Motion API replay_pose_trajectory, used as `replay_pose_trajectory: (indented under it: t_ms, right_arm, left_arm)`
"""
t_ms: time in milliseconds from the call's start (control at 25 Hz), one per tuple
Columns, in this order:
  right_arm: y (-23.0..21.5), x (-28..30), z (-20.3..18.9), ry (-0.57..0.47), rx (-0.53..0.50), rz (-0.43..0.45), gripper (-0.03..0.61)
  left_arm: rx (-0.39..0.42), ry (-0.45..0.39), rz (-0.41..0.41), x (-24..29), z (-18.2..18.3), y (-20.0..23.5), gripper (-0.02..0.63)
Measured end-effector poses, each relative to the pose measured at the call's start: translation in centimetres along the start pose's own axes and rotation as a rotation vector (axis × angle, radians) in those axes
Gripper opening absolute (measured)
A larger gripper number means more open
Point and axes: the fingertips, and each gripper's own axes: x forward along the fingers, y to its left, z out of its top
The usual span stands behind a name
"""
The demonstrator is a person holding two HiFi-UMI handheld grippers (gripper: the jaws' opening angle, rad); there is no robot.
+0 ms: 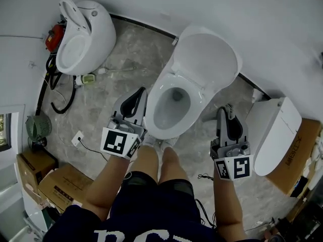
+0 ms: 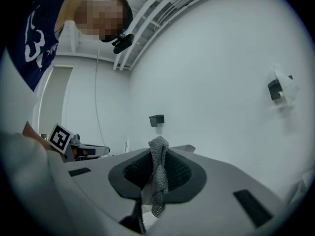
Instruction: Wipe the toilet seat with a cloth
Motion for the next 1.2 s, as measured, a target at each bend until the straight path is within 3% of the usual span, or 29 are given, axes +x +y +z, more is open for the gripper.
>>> replay_pose_trajectory:
  t_ms: [360, 640, 960, 1200]
  right_arm:
    - [-3.6, 4.9, -12.1, 0.117, 0.021, -0.054, 0.069]
    - [-6.5, 7.6, -25.6, 0.205, 0.026, -0.115, 0.069]
    - [-9.4, 9.7, -38.5, 0.363, -0.06, -0.115, 0.071]
    - [-10.9, 10.6, -46.3, 0.502, -0.148, -0.111, 0.072]
  left_arm:
    - [-0.031, 0.055, -0.011, 6.1, -8.1, 1.9, 0.02]
    - [-0.06, 0.089, -0.012, 10.2, -18.8, 3.6, 0.02]
    - [-0.09, 0.159, -0.007, 11.1, -28.5, 4.9, 0.02]
    - [-0.103, 0.2, -0.021, 11.5, -33.0, 5.1, 0.02]
